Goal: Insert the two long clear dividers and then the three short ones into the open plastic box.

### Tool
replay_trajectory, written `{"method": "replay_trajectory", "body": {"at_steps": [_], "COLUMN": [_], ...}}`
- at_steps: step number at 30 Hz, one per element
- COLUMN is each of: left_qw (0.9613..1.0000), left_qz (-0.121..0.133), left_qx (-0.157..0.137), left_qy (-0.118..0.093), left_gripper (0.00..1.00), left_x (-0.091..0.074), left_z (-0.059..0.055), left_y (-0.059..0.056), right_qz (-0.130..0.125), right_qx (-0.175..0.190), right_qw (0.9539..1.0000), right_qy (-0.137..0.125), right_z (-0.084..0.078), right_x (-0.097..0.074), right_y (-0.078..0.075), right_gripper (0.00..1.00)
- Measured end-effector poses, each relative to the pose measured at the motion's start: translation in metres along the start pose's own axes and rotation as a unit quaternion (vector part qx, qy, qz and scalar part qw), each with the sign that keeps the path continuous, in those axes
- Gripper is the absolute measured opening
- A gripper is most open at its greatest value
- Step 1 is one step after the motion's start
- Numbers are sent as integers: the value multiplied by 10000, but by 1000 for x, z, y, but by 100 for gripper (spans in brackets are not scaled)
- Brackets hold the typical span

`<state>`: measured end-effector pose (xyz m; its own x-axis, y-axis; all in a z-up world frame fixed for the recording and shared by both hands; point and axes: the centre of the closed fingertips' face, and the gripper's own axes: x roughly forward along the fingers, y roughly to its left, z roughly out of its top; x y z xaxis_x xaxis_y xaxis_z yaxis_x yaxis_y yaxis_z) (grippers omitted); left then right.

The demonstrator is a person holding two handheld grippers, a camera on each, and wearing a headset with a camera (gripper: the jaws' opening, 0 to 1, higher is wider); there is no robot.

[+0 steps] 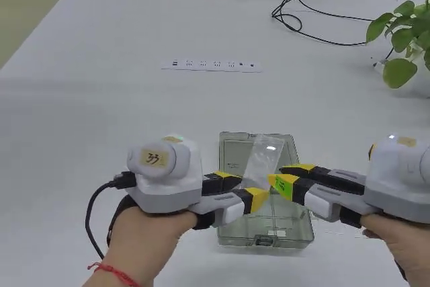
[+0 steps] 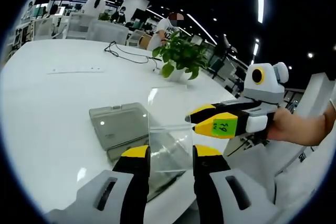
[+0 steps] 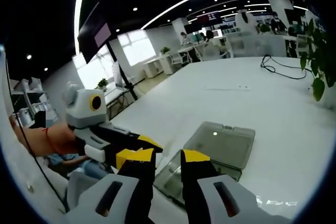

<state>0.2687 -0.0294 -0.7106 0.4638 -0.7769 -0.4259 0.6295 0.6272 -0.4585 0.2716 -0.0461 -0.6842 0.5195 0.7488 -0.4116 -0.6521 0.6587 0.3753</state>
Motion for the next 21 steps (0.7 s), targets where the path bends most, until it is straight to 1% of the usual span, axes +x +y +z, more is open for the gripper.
{"method": "replay_trajectory", "body": {"at_steps": [3,10,13,15,16,19,21], "left_qw": [10000,10000,9999,9999,10000,9999,9999], "left_qz": [-28,-62,-76,-64,-66,-108,-129], "left_qx": [41,78,82,105,72,70,99], "left_qy": [0,6,9,18,8,-26,-42], "left_gripper": [30,30,30,30,30,31,31], "left_x": [1,1,2,3,3,4,5], "left_z": [1,1,0,-1,0,0,1], "left_y": [-2,-3,-4,-4,-4,-5,-7], "right_qz": [-20,-99,-123,-155,-172,-197,-235], "right_qx": [101,308,391,479,520,668,663], "right_qw": [9999,9995,9992,9987,9985,9976,9975], "right_qy": [32,-11,-35,-14,-27,-52,-61], "right_z": [-2,-3,-2,-3,-3,-3,-3], "right_x": [2,4,4,5,5,5,6], "right_y": [0,-6,-7,-7,-7,-7,-6], "right_gripper": [15,13,9,8,8,7,7]}}
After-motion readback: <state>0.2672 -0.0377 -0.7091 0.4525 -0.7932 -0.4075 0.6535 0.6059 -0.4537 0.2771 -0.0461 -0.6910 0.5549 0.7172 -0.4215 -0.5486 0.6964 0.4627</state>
